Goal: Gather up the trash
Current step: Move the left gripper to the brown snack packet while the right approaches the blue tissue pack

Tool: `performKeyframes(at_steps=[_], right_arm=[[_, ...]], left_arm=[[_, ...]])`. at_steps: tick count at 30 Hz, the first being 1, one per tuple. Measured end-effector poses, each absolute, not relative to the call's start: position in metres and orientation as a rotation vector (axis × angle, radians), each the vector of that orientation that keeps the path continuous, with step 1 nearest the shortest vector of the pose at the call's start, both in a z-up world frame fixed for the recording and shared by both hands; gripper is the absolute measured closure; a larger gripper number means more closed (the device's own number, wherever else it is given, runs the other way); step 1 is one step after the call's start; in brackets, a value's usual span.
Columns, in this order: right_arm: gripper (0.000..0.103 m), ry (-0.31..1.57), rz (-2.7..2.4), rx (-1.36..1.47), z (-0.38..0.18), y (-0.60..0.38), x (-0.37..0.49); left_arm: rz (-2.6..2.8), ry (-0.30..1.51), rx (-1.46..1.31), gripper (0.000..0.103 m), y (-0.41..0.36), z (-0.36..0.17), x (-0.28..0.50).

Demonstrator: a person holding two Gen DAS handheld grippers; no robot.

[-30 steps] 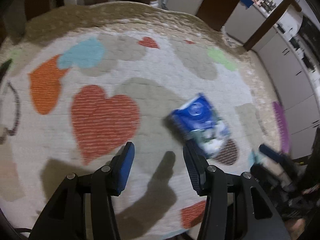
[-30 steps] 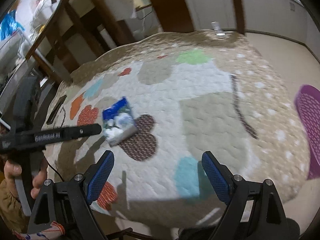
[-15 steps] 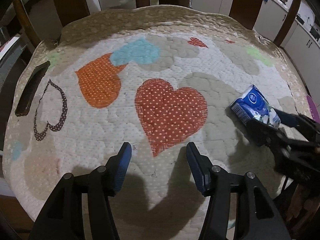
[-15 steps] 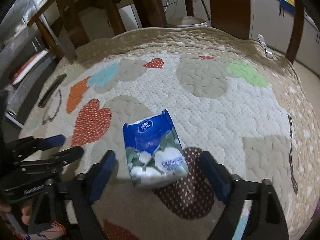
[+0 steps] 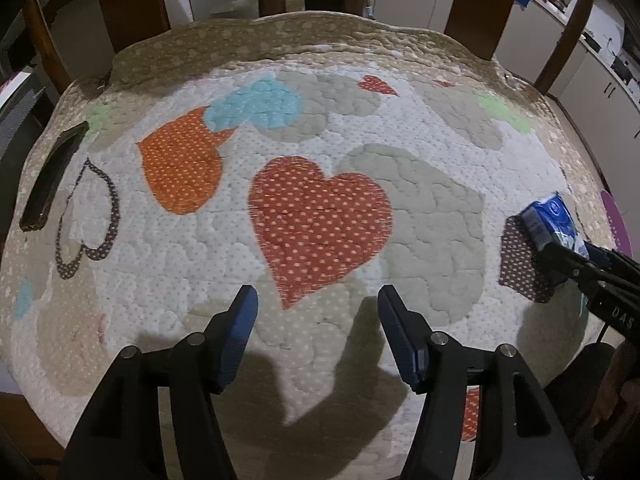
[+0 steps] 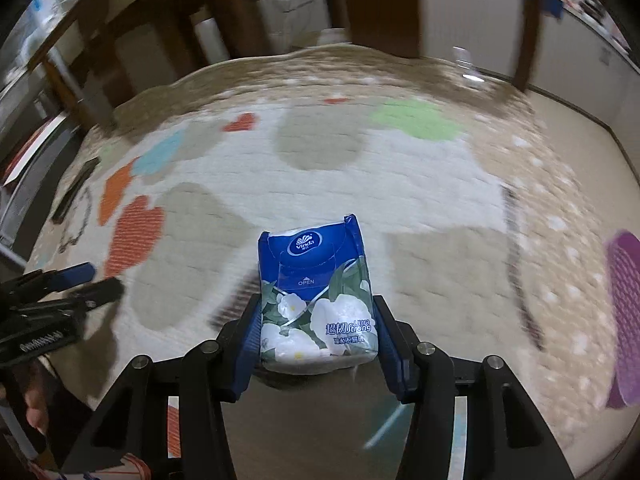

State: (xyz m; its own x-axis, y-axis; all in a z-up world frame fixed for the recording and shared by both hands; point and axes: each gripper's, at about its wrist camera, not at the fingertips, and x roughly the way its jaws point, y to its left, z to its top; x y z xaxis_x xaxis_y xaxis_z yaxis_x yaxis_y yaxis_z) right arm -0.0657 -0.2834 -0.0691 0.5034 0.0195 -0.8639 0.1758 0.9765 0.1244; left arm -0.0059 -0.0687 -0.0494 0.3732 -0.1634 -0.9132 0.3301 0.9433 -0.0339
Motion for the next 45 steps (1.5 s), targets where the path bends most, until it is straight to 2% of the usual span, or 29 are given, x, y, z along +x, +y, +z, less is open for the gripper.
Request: performKeyframes(at_steps=[4, 5, 7, 11, 12, 13, 14, 16, 18, 19, 20, 25, 29, 31, 34, 36, 39, 45], right_arm=[[0.042, 1.023, -0.099, 0.284, -0.067, -0.309, -0.082], [0.034, 1.014, -0.098, 0.297, -0.066, -0.311, -0.084], [0.029, 0.987, -0.112, 0.311, -0.064, -0.315, -0.093], [0.029, 0.96, -0.116, 0.317, -0.062, -0.318, -0.105], [0.033, 0.958, -0.114, 0.316, -0.063, -0.318, -0.106], [0.047, 0.958, -0.107, 0.315, -0.063, -0.318, -0.108], [0.049, 0.959, -0.101, 0.314, -0.063, -0.318, -0.11], [0.048, 0.94, -0.083, 0.321, -0.061, -0.318, -0.115], [0.04, 0.924, -0.074, 0.342, -0.059, -0.32, -0.121], [0.03, 0.917, -0.081, 0.349, -0.058, -0.322, -0.124], [0.026, 0.91, -0.084, 0.352, -0.056, -0.323, -0.126], [0.022, 0.879, -0.072, 0.33, -0.036, -0.323, -0.129], [0.019, 0.864, -0.078, 0.31, -0.024, -0.319, -0.123], [0.019, 0.869, -0.091, 0.32, -0.021, -0.319, -0.119], [0.019, 0.884, -0.123, 0.344, -0.02, -0.32, -0.117], [0.019, 0.896, -0.141, 0.359, -0.02, -0.321, -0.116], [0.019, 0.919, -0.188, 0.368, -0.018, -0.322, -0.114], [0.019, 0.924, -0.258, 0.39, -0.007, -0.327, -0.1]], left_arm=[[-0.361, 1.168, 0.149, 0.041, -0.079, -0.048, -0.007], [-0.381, 1.17, 0.141, 0.04, -0.083, -0.047, -0.007], [-0.407, 1.175, 0.138, 0.04, -0.09, -0.046, -0.008], [-0.467, 1.19, 0.13, 0.04, -0.112, -0.045, -0.005], [-0.486, 1.198, 0.119, 0.04, -0.118, -0.045, -0.004], [-0.504, 1.204, 0.11, 0.04, -0.124, -0.045, -0.004], [-0.528, 1.211, 0.104, 0.04, -0.132, -0.045, -0.003], [-0.548, 1.214, 0.12, 0.04, -0.145, -0.043, -0.002], [-0.553, 1.182, 0.125, 0.04, -0.151, -0.032, 0.002], [-0.553, 1.165, 0.119, 0.04, -0.151, -0.023, 0.005], [-0.547, 1.141, 0.107, 0.04, -0.145, -0.009, 0.011], [-0.456, 0.971, 0.06, 0.039, -0.089, 0.077, 0.053], [-0.256, 0.786, 0.096, 0.037, -0.018, 0.17, 0.106], [-0.174, 0.697, 0.105, 0.026, 0.013, 0.211, 0.13], [-0.031, 0.564, 0.086, 0.019, 0.06, 0.272, 0.179], [0.034, 0.531, 0.082, 0.018, 0.085, 0.303, 0.219], [0.105, 0.543, 0.066, 0.018, 0.113, 0.325, 0.277], [0.19, 0.596, 0.03, 0.018, 0.143, 0.322, 0.354]])
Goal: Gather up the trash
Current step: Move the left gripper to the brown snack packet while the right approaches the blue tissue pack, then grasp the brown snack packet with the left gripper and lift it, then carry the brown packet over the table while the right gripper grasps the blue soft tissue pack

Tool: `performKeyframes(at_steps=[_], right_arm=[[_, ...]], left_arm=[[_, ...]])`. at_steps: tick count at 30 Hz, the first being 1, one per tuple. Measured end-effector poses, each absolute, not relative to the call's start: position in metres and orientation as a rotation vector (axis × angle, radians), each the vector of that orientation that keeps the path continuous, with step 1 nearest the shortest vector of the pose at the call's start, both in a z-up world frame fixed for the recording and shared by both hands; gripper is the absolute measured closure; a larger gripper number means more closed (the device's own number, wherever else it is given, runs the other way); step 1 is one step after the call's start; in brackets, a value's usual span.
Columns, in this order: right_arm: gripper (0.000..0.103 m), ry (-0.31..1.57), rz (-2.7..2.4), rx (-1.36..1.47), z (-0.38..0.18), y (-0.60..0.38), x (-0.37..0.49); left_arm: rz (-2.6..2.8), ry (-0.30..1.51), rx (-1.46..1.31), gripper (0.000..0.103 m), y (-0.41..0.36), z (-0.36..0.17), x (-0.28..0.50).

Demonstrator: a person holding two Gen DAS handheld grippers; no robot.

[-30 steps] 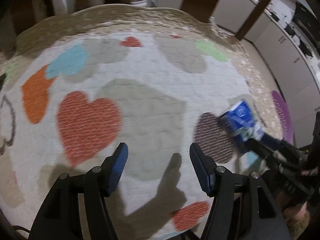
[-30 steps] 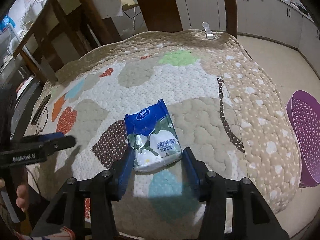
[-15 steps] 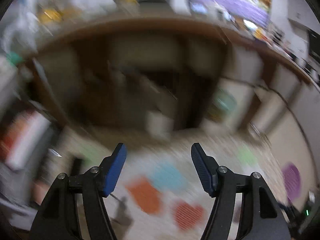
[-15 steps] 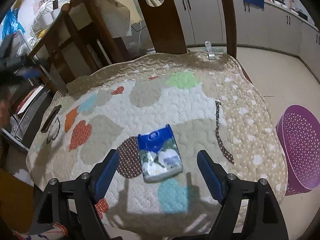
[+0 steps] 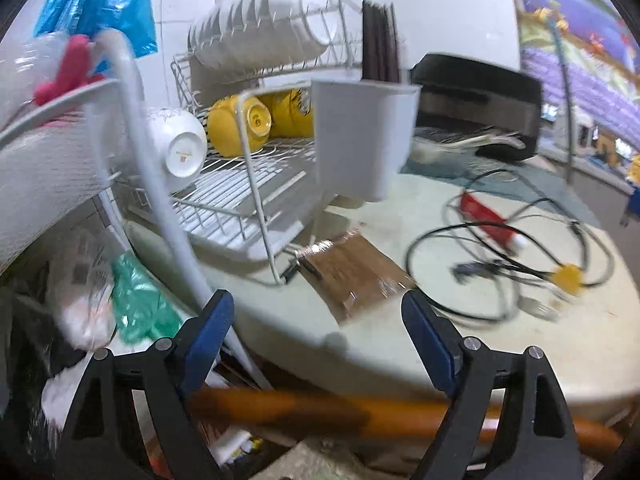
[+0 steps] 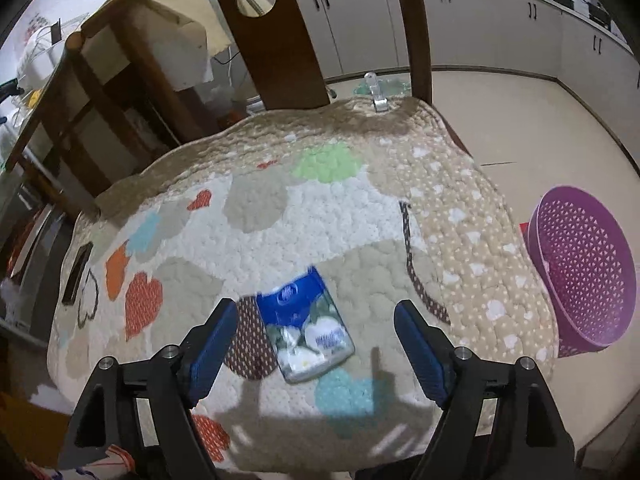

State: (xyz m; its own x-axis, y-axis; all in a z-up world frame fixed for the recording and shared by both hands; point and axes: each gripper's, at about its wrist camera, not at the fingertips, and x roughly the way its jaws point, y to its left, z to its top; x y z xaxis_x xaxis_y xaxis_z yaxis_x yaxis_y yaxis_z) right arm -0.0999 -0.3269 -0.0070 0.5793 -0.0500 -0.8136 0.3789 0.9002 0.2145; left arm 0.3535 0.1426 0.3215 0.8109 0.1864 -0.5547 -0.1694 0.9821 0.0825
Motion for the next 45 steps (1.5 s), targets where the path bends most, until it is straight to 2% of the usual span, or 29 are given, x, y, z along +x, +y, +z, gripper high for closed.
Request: performKeyframes(at_steps=[12, 14, 15, 19, 29, 35, 39, 45], right_arm=[[0.019, 0.904, -0.353, 0.399, 0.005, -0.34, -0.087], [0.019, 0.908, -0.362, 0.399, 0.005, -0.342, -0.088], [0.019, 0.909, -0.366, 0.399, 0.004, -0.342, -0.089], [0.019, 0.908, -0.386, 0.397, 0.002, -0.345, -0.088], [0.019, 0.901, -0.367, 0.415, -0.004, -0.349, -0.09], [0.019, 0.899, -0.322, 0.445, -0.011, -0.352, -0.1], [0.018, 0.905, -0.289, 0.453, -0.017, -0.355, -0.109], [0.015, 0.939, -0.207, 0.398, -0.031, -0.344, -0.115]], left_arm=[[0.21, 0.718, 0.037, 0.019, 0.131, 0.29, 0.428], [0.184, 0.723, 0.007, 0.041, 0.131, 0.287, 0.43], [0.179, 0.707, -0.014, 0.049, 0.132, 0.287, 0.428], [0.142, 0.68, -0.034, 0.053, 0.132, 0.29, 0.419], [0.06, 0.576, -0.064, 0.054, 0.121, 0.326, 0.352], [-0.021, 0.521, -0.004, 0.054, 0.091, 0.333, 0.269], [-0.108, 0.52, 0.025, 0.053, 0.068, 0.313, 0.199], [-0.246, 0.594, 0.022, 0.053, 0.031, 0.253, 0.114]])
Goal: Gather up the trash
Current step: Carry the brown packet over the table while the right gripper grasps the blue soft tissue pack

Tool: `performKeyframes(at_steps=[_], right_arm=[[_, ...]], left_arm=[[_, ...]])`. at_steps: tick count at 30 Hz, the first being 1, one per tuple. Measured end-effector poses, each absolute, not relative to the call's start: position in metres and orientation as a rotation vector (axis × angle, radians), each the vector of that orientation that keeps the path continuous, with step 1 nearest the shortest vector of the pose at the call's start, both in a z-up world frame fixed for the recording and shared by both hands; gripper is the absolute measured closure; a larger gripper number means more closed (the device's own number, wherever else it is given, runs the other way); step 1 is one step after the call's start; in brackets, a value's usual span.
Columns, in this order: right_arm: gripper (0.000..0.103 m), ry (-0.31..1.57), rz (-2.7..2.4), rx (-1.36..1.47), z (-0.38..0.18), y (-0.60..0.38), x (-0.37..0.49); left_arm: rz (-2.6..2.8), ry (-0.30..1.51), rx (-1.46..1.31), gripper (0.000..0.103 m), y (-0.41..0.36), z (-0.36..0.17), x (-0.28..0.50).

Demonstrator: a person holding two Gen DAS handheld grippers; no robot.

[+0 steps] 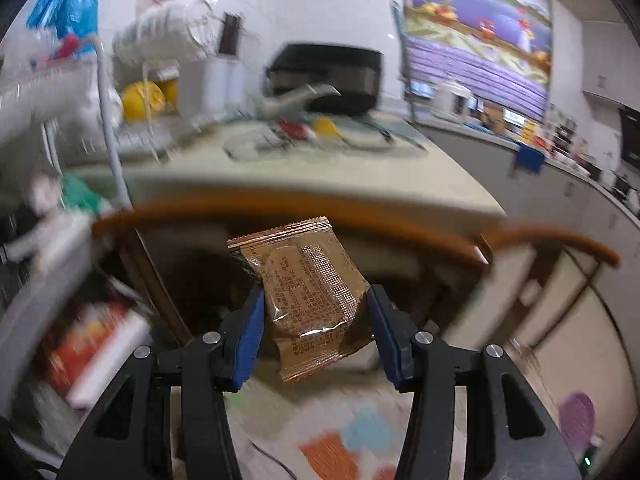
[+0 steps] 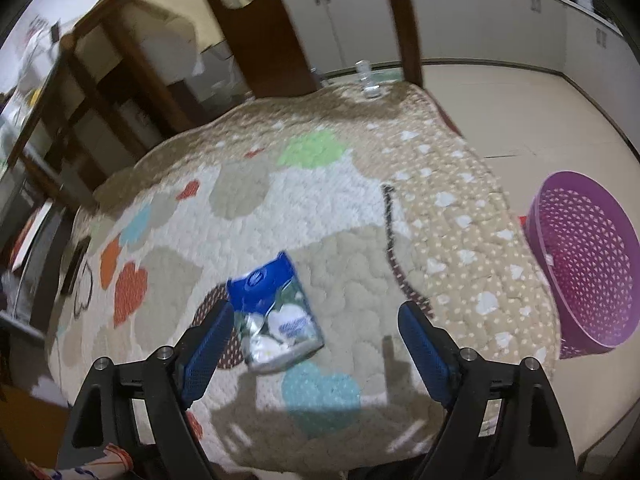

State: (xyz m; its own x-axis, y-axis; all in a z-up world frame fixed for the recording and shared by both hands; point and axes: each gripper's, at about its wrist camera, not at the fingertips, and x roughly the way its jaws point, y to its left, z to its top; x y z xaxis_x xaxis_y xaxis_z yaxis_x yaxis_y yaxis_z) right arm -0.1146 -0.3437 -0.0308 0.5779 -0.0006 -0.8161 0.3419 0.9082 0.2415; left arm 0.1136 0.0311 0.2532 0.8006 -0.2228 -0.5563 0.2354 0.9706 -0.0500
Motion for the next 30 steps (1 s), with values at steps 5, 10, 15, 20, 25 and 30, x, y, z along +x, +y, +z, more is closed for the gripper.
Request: performKeyframes(at_steps=[5, 10, 15, 20, 25, 30], right_arm=[[0.014, 0.929, -0.129, 0.345, -0.038, -0.327, -0.102], [0.014, 0.943, -0.104, 0.264, -0.054, -0.306, -0.082], [0.049, 0.982, -0.109, 0.245, -0.063, -0.301, -0.076], [0.066, 0.952, -0.116, 0.289, -0.05, -0.304, -0.093], [0.088, 0.93, -0.142, 0.331, -0.042, -0.315, -0.113], [0.076, 0.932, -0.117, 0.349, -0.041, -0.319, -0.123]], left_arm=[[-0.339, 0.661, 0.041, 0.053, -0.008, 0.195, 0.055], [-0.395, 0.74, 0.089, 0.053, -0.05, 0.14, 0.017], [-0.417, 0.777, 0.123, 0.054, -0.077, 0.108, -0.009], [-0.429, 0.792, 0.13, 0.054, -0.092, 0.101, -0.024], [-0.409, 0.768, 0.207, 0.054, -0.107, 0.097, -0.041], [-0.395, 0.779, 0.236, 0.054, -0.111, 0.092, -0.051]])
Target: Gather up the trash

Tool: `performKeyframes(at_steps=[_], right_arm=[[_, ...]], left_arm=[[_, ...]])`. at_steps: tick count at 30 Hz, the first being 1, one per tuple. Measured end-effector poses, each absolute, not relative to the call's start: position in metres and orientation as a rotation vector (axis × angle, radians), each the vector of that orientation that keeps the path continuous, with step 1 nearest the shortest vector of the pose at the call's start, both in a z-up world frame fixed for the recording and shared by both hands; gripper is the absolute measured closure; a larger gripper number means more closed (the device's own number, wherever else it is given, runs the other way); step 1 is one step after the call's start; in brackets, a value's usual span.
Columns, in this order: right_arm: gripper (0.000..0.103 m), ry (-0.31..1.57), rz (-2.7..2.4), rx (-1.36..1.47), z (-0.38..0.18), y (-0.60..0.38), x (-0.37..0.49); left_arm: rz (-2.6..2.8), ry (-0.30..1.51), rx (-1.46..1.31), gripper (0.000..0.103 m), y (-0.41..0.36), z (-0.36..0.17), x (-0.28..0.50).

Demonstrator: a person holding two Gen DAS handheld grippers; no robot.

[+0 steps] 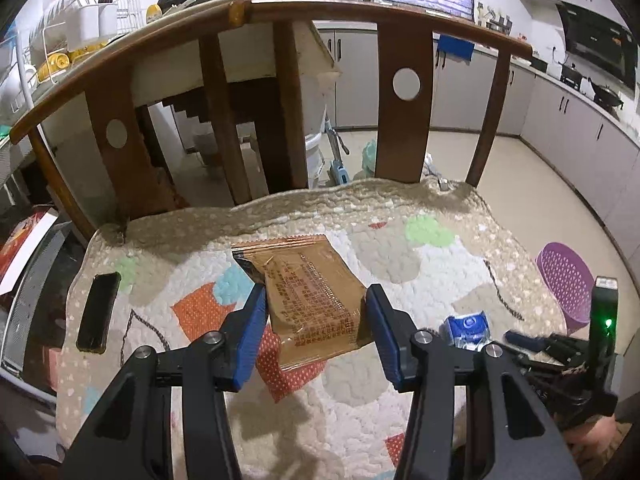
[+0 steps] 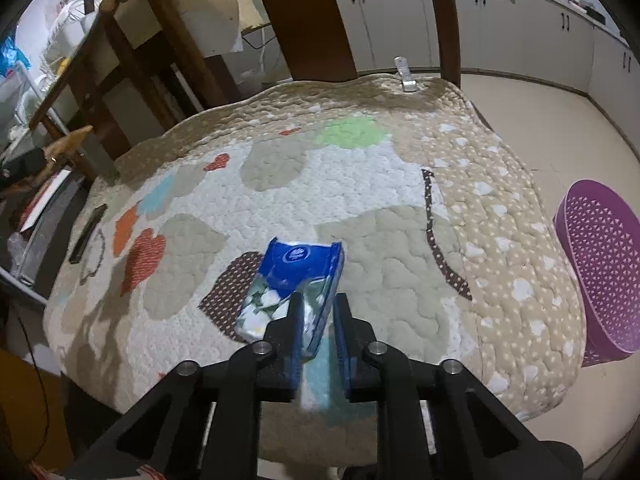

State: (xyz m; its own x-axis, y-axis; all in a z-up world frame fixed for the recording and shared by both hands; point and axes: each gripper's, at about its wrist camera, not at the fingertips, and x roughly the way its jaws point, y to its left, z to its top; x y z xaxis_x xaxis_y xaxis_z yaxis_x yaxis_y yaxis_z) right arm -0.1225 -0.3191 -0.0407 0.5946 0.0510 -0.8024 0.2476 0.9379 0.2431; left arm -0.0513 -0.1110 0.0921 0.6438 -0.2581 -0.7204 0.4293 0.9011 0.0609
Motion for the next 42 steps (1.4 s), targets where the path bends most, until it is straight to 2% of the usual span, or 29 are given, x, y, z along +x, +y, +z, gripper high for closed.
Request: performKeyframes(at_steps=[1, 2, 4, 13, 15, 16, 28, 39, 42], right_arm=[[0.045, 0.933, -0.114, 0.353, -0.04, -0.319, -0.123], [0.019, 0.923, -0.111, 0.352, -0.039, -0.318, -0.123], [0.012, 0.895, -0.105, 0.318, -0.036, -0.312, -0.119], [0.013, 0.991, 0.004, 0.091, -0.066, -0.275, -0.059], [0.031, 1.025, 0.03, 0.091, -0.073, -0.272, -0.055], [0.046, 1.041, 0.027, 0.083, -0.076, -0.271, -0.055], [0.048, 0.989, -0.033, 0.216, -0.061, -0.296, -0.085], [0.048, 0.891, -0.164, 0.316, -0.027, -0.353, -0.135], [0.048, 0.866, -0.208, 0.344, -0.02, -0.373, -0.151]], left_arm=[[-0.389, 0.783, 0.241, 0.054, -0.111, 0.09, -0.053], [-0.384, 0.788, 0.247, 0.054, -0.111, 0.087, -0.054], [-0.377, 0.799, 0.253, 0.054, -0.11, 0.083, -0.056], [-0.36, 0.844, 0.273, 0.054, -0.104, 0.067, -0.057], [-0.357, 0.848, 0.28, 0.054, -0.104, 0.063, -0.057], [-0.356, 0.849, 0.283, 0.055, -0.105, 0.062, -0.056], [-0.374, 0.891, 0.302, 0.055, -0.12, 0.047, -0.051], [-0.458, 0.891, 0.362, 0.056, -0.168, 0.044, -0.064], [-0.483, 0.901, 0.401, 0.088, -0.186, 0.042, -0.068]])
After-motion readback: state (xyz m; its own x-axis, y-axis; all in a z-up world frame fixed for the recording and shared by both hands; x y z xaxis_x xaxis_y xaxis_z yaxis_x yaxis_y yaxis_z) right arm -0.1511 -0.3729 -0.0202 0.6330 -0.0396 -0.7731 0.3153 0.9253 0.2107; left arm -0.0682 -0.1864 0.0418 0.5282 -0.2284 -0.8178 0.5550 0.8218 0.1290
